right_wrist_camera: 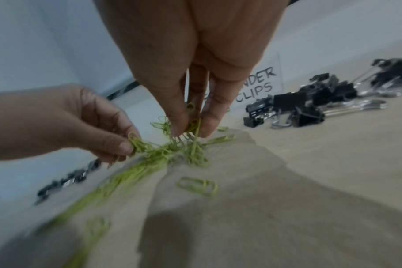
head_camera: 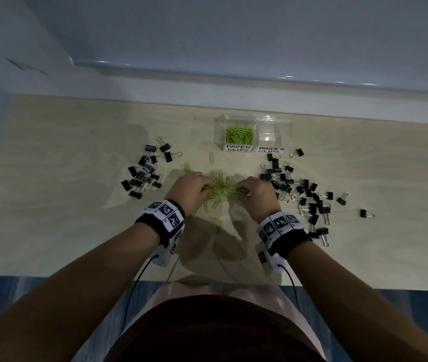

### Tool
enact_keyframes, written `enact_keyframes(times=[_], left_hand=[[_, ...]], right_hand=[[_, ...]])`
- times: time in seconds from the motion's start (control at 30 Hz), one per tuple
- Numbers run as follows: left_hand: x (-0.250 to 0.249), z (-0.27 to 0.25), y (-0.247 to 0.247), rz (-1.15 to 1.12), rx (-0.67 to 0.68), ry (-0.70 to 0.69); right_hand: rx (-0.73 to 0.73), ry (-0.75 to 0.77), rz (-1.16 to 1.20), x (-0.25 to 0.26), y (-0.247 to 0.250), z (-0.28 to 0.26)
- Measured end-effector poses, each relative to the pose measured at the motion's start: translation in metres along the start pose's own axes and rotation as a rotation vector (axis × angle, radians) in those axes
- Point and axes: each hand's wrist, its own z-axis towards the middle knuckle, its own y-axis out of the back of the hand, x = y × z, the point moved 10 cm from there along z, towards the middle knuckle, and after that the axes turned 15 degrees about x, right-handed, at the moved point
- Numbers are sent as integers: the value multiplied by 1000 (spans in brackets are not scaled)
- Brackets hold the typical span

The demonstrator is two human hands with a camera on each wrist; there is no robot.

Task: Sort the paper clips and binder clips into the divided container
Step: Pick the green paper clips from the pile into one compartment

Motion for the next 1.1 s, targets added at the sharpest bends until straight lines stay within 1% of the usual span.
enact_keyframes(times=[0.1, 0.23, 0.33, 0.4, 0.47, 0.57, 0.6, 0.67, 0.73, 0.77, 0.8, 0.83, 0.9, 0.93, 1.0, 1.03, 1.1], left_hand=[[-7, 1, 21, -104, -80, -4], [-26, 17, 60, -245, -188, -17], [-39, 39, 91, -284, -264, -3], [-49, 58, 103, -227, -273, 12], [-57, 79, 104, -118, -220, 61], [-61, 102, 94, -10, -138, 146], [-61, 106, 91, -10, -120, 144], [-60, 108, 88, -105, -113, 81], [-57, 93, 91, -206, -162, -31], [-52, 83, 93, -230, -208, -78], [-44, 72, 96, -206, -257, -96], [-31, 62, 96, -163, -299, -83], [4, 46, 86, -92, -333, 20], [23, 40, 77, -59, -316, 90], [51, 31, 53, 27, -221, 218], [55, 27, 41, 65, -169, 236], [45, 21, 21, 104, -95, 160]], right_hand=[[-87, -67, 136, -4, 29, -2], [-127, -142, 264, -5, 65, 17], [-205, -156, 215, -1, 97, 42], [-232, -152, 135, 4, 111, 62], [-194, -165, -5, 10, 112, 85], [-37, -231, -146, 5, 97, 108], [-21, -221, -151, 6, 97, 108], [-85, -133, -132, 11, 107, 98], [-186, 9, -143, 18, 110, 76], [-198, 67, -151, 19, 104, 65], [-171, 97, -153, 18, 94, 57], [-117, 104, -147, 15, 80, 51], [6, 64, -145, 9, 52, 45], [74, 32, -162, 6, 38, 44], [201, -24, -200, 5, 11, 41], [241, -33, -213, 7, 0, 39], [265, 2, -234, 19, -15, 34]])
